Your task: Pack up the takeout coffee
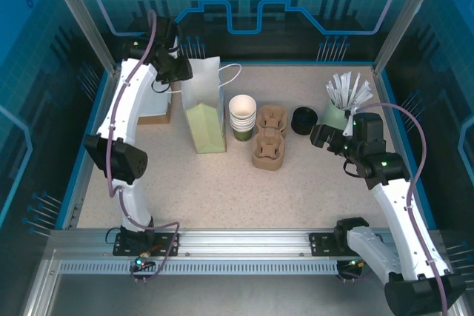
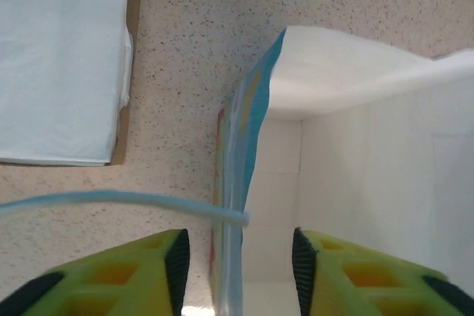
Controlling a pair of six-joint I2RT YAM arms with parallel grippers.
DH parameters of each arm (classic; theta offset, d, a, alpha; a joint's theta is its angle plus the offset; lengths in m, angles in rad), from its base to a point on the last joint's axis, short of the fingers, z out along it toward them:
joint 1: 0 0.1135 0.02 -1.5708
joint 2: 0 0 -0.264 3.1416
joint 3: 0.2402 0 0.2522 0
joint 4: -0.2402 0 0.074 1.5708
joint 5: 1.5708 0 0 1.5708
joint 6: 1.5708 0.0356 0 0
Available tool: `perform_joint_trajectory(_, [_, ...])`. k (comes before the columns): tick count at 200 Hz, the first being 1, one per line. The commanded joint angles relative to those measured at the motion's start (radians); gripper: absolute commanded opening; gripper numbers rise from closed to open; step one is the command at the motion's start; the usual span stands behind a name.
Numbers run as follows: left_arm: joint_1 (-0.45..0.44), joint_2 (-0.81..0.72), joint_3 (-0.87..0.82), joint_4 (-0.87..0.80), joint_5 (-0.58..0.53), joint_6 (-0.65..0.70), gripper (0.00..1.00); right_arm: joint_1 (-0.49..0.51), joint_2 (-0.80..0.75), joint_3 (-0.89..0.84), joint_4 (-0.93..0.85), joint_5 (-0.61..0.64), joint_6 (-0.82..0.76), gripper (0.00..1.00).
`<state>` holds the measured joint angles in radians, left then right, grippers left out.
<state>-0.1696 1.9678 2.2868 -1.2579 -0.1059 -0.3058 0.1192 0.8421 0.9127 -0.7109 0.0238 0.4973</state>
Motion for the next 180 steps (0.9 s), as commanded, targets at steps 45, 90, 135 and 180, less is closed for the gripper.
perform_joint_trajectory(45, [0.049, 0.156, 0.239, -0.077, -0.034, 0.085, 0.0, 0.016, -0.005, -0.005, -0.023, 0.015, -0.005, 1.0])
perform_joint_trajectory(90, [0.12, 0.175, 0.289, -0.026, -0.021, 0.125, 0.0, 0.017, -0.002, -0.006, -0.024, 0.019, -0.009, 1.0])
perform_joint_trajectory(135, [0.166, 0.203, 0.334, -0.013, 0.014, 0.132, 0.0, 0.017, 0.008, -0.003, -0.026, 0.009, -0.002, 1.0])
perform_joint_trajectory(180, [0.183, 0.204, 0.339, -0.019, 0.042, 0.134, 0.27, 0.02, 0.012, 0.003, -0.028, 0.003, 0.003, 1.0])
